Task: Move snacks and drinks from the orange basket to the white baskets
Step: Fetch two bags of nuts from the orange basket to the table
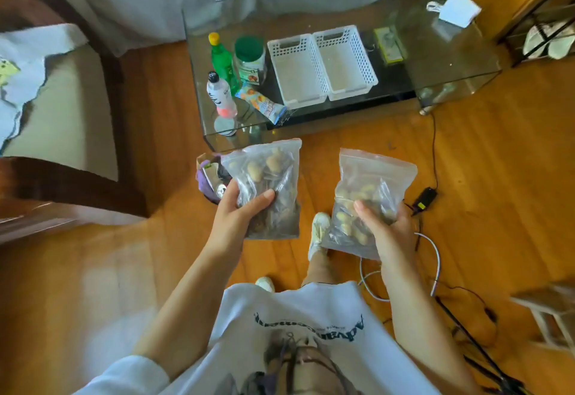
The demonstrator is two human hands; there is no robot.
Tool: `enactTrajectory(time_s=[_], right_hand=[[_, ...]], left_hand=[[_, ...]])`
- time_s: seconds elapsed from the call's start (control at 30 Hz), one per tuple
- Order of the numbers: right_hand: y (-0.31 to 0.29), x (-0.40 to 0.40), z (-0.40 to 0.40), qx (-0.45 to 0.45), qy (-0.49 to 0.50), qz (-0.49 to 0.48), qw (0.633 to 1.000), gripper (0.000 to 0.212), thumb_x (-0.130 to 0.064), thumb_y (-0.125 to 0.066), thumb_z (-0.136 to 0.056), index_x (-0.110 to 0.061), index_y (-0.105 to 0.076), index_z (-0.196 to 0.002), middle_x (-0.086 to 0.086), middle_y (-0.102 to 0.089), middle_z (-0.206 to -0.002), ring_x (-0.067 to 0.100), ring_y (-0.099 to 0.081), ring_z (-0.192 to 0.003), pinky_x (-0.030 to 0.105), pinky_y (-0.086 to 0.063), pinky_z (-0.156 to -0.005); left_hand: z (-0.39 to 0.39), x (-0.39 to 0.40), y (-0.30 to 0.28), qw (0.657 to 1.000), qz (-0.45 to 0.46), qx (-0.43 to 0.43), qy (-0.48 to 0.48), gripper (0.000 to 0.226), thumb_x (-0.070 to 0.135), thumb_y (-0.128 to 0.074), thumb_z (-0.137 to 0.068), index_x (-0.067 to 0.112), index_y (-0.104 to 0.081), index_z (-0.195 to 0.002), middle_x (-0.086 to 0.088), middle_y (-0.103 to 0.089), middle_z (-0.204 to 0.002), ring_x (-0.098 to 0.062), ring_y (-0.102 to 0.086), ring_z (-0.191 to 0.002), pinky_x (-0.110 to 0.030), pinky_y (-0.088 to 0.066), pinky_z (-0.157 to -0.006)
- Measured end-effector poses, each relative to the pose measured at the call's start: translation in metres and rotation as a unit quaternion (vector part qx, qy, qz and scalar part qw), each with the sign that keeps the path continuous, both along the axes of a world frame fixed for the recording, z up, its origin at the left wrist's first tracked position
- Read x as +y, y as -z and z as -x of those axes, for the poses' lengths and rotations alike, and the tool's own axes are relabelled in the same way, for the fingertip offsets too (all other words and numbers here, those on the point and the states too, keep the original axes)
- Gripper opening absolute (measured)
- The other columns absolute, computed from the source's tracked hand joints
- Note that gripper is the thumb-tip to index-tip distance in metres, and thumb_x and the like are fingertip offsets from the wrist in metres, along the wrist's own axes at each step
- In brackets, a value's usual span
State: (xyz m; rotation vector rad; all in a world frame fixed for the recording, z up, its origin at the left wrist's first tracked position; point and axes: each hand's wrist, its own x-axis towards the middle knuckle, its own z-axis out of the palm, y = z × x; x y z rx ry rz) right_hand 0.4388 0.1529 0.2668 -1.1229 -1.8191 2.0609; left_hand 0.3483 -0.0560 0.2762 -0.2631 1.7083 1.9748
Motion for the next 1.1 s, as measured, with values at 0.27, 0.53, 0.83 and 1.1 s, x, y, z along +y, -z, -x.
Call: enactTrajectory(time_s=[0.27,0.53,0.83,1.1], right_hand=[[-0.011,0.112,0.111,0.005,-0.025,-0.026,0.999,0.038,-0.033,-0.078,-0.069,-0.044,-0.056,-0.097,-0.038,-0.065,-0.087,-0.017,-0.061,-0.081,0.002,-0.046,-0.058],[-0.006,0.155,0.208,-0.013,-0.093,-0.024,0.995,0.049,-0.039,-0.078,-0.067,-0.036,-0.057,-0.112,-0.018,-0.070,-0.101,-0.003,-0.066,-0.092,0.011,-0.052,-0.062],[0.002,0.156,0.340,-0.021,-0.137,-0.026,0.990,0.035,-0.025,-0.076,-0.073,-0.034,-0.058,-0.102,-0.018,-0.071,-0.093,0.001,-0.067,-0.091,0.016,-0.055,-0.068],[0.011,0.150,0.484,-0.047,-0.159,-0.029,0.986,0.060,-0.039,-0.076,-0.070,-0.028,-0.051,-0.124,-0.009,-0.064,-0.115,0.008,-0.062,-0.103,0.019,-0.053,-0.075]], left_hand=[[0.107,0.114,-0.005,1.000,0.002,-0.004,-0.011,0.035,0.026,-0.072,-0.070,0.033,-0.063,-0.104,-0.002,-0.071,-0.107,-0.023,-0.068,-0.101,-0.038,-0.055,-0.083],[0.169,0.143,-0.001,0.996,0.022,-0.025,-0.083,0.037,0.030,-0.074,-0.068,0.036,-0.062,-0.103,0.000,-0.071,-0.106,-0.021,-0.067,-0.101,-0.041,-0.054,-0.088],[0.285,0.146,0.005,0.990,0.014,-0.034,-0.137,0.027,0.019,-0.069,-0.077,0.034,-0.062,-0.098,0.000,-0.072,-0.103,-0.024,-0.067,-0.101,-0.039,-0.055,-0.085],[0.425,0.136,0.003,0.990,0.068,-0.003,-0.125,0.026,0.026,-0.069,-0.079,0.039,-0.058,-0.099,0.006,-0.068,-0.105,-0.018,-0.065,-0.103,-0.035,-0.055,-0.086]])
